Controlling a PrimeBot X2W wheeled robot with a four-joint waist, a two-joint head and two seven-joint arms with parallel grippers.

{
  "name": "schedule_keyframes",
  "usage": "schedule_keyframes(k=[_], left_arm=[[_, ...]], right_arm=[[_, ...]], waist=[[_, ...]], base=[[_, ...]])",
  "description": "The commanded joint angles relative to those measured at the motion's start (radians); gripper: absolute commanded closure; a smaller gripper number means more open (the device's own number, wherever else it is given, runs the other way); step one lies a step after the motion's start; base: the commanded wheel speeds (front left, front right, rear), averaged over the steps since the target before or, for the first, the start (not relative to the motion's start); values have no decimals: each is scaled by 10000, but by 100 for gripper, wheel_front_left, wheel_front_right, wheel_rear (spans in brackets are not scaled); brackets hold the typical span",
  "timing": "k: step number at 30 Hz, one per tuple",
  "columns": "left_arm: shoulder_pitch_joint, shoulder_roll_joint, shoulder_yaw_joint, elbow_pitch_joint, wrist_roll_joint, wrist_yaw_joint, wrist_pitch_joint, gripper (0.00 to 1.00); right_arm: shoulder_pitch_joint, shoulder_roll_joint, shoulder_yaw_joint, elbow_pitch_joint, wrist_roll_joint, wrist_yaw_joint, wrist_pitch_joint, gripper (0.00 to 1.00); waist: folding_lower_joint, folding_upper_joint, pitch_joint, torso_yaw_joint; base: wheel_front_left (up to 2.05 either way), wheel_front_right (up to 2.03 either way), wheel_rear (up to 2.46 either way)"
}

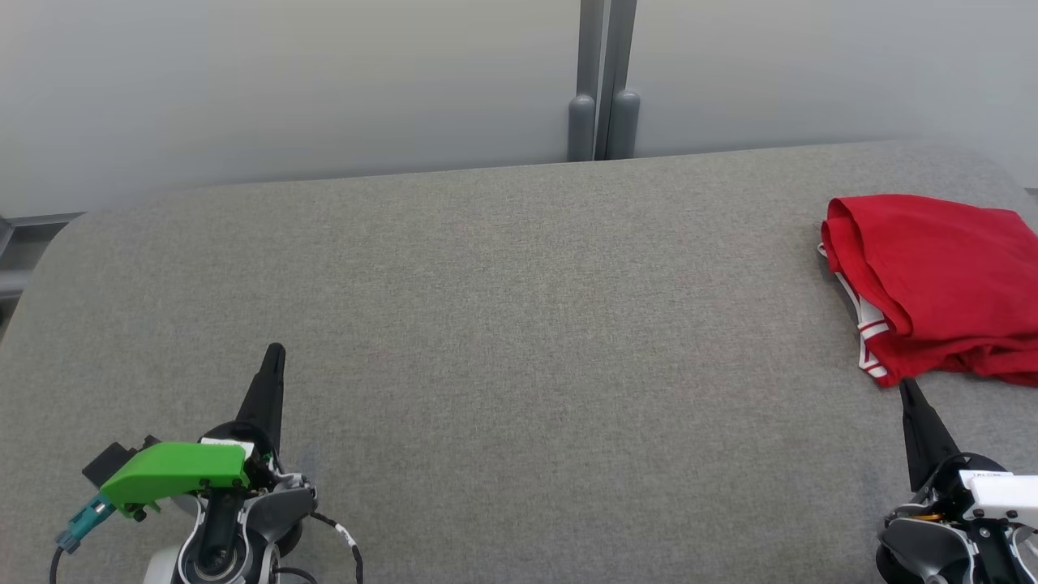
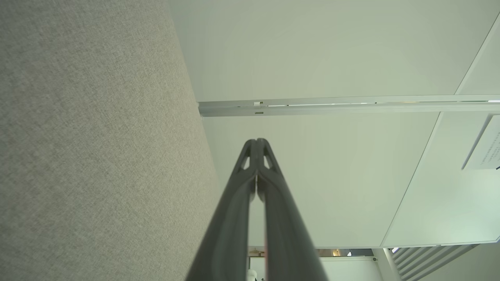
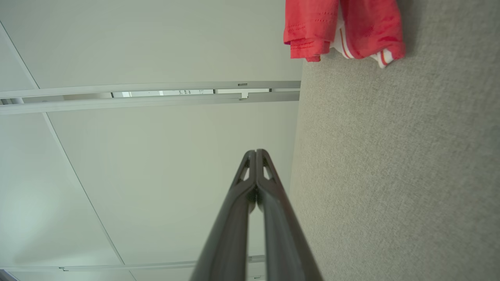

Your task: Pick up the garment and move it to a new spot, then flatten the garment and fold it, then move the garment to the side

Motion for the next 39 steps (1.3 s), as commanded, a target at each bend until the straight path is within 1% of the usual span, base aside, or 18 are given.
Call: schedule_keyframes(k=[1,39], left_arm=[[-122,44,-4,-16,-17,-46,40,100],[-121,44,-7,-19,-19,-46,38,100]], right_arm=[[-79,-46,-22,-45,66,4,13,100],[-78,-46,-21,-46,66,4,11,100]], waist=[[0,0,0,0],[0,0,0,0]], base=[[0,0,0],[0,0,0]])
